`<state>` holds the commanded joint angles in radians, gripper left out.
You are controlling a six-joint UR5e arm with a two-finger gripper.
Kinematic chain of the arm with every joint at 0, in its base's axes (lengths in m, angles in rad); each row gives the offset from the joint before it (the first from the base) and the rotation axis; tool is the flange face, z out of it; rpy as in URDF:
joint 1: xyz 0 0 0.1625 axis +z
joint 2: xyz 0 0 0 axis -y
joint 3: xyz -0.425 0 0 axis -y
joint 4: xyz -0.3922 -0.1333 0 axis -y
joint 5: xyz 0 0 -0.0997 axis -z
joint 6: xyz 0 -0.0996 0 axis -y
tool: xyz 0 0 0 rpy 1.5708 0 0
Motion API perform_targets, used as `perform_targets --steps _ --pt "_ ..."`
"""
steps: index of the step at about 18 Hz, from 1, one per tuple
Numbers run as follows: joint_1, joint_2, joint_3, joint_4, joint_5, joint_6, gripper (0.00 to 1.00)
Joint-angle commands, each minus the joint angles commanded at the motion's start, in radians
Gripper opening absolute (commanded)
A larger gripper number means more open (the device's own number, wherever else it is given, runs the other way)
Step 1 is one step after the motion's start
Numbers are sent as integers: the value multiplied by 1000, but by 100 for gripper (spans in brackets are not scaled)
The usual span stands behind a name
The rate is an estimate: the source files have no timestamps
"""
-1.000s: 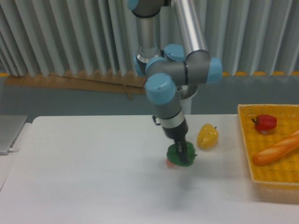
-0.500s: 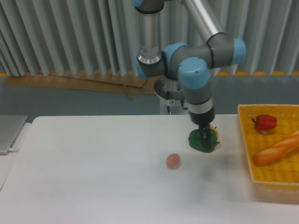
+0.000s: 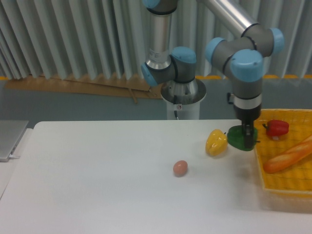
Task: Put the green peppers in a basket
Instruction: 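Lift the green pepper and carry it over the yellow basket, then lower the green pepper into the basket and open the gripper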
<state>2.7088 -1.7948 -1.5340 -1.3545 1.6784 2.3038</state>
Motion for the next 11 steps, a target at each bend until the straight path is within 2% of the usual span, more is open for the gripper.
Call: perform_targets --steps 5,8,11 --pt "91 -11 0 11 -23 143 51" --pt "134 -38 0 57 -23 219 51" --pt "161 -49 0 71 -25 262 51"
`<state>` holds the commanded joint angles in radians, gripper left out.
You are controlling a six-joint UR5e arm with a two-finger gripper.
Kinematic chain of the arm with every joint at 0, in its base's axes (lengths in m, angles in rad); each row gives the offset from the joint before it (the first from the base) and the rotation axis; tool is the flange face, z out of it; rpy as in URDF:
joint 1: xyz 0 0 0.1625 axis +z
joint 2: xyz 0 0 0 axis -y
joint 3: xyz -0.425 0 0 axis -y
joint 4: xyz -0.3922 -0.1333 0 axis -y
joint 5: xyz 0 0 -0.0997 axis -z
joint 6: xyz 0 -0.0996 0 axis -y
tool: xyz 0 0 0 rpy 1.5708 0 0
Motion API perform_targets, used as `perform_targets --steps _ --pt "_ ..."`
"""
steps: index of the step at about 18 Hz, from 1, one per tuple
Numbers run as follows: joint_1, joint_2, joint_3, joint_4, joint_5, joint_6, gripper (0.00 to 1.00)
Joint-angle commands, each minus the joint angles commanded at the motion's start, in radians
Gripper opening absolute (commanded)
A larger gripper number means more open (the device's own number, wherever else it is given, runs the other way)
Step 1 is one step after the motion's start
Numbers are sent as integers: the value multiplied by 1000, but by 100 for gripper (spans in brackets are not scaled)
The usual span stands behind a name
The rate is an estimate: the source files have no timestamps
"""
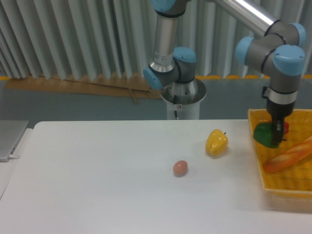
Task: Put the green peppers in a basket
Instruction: 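Lower the green pepper into the basket and open the gripper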
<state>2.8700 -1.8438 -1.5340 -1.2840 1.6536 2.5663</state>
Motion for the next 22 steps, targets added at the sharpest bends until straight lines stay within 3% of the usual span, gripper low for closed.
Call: perform_targets --steps 6,7,9,13,16,19,22 --pt "-5 -12 0 35 2 5 56" --pt "-6 -14 0 46 2 5 62" --pt "-11 -25 0 64 2 6 83" --pt "-12 -26 0 69 -2 -3 100" --pt "-9 -28 0 71 -37 -11 100" --pt "-21 -20 0 65 -75 -102 100" --pt "-99 -5 0 40 -84 -256 100"
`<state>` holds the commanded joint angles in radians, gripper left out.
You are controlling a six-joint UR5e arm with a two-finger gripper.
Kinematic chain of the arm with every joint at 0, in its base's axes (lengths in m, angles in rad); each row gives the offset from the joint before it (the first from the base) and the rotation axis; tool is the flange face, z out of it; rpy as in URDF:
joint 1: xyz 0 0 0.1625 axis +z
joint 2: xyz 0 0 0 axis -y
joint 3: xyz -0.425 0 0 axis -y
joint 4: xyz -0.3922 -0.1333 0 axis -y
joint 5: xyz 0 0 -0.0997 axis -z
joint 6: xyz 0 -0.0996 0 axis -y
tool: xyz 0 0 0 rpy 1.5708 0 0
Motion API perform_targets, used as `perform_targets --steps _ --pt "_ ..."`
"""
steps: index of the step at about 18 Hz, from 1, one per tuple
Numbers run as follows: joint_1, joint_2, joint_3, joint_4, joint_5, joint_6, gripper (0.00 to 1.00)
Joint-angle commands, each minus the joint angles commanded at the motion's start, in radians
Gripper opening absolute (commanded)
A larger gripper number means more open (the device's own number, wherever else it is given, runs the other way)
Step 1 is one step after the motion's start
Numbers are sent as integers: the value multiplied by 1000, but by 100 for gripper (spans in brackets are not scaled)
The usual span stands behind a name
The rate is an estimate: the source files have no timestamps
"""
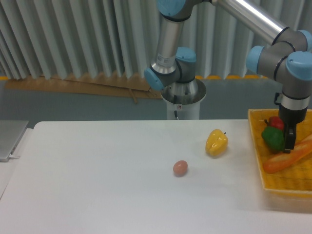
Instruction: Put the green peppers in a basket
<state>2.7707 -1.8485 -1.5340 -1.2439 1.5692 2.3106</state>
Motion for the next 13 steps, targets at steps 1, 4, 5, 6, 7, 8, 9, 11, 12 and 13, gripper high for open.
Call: perform_targets --steps 1,4,5,6,7,8,9,11,12,13 --pt "-23 23 0 -15 0 -38 100" --pt "-77 43 3 -42 -3 -127 100" --pt "-94 46 5 -43 -5 -158 100" --pt "-115 52 8 -52 -5 -201 100" --pt "-134 63 14 -74 -5 -245 100" --pt "-150 69 17 -94 -5 -278 100" --pt "-167 74 24 -113 -5 -299 100" --pt "-181 104 40 -199 -5 -318 100" --pt "-183 117 49 -248 -5 -330 100" --pt "-187 130 54 -285 -5 -341 100"
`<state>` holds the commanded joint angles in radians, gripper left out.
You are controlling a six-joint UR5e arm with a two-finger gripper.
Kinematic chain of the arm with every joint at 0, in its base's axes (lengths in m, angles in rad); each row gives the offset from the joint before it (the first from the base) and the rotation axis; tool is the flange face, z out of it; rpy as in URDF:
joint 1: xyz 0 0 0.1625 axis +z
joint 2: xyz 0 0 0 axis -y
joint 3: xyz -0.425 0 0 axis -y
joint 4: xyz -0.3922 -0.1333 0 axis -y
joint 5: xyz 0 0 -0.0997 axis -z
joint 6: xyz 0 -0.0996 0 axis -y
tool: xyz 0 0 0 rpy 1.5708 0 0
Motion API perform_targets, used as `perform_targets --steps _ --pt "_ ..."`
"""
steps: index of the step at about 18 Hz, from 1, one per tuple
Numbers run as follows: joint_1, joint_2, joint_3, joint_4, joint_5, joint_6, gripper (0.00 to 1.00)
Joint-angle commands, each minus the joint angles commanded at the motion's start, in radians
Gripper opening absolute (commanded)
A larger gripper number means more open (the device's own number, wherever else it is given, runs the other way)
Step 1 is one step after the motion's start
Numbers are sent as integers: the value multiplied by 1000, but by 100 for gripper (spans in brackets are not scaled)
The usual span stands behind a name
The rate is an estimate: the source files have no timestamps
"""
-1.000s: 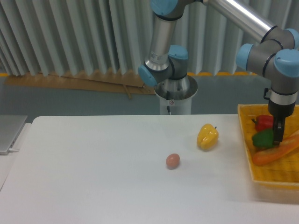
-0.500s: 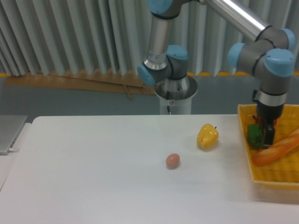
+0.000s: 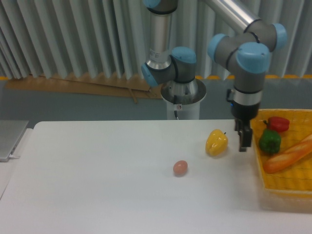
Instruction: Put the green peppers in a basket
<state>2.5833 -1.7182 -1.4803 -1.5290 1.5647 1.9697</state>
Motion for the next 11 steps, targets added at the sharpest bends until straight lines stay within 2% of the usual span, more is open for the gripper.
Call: perform_targets --steps 5,7,11 --pt "-28 66 -11 -97 -8 -35 100" --pt "-66 91 -15 -126 -34 -38 100" --pt "-136 112 -28 -129 -45 -35 100"
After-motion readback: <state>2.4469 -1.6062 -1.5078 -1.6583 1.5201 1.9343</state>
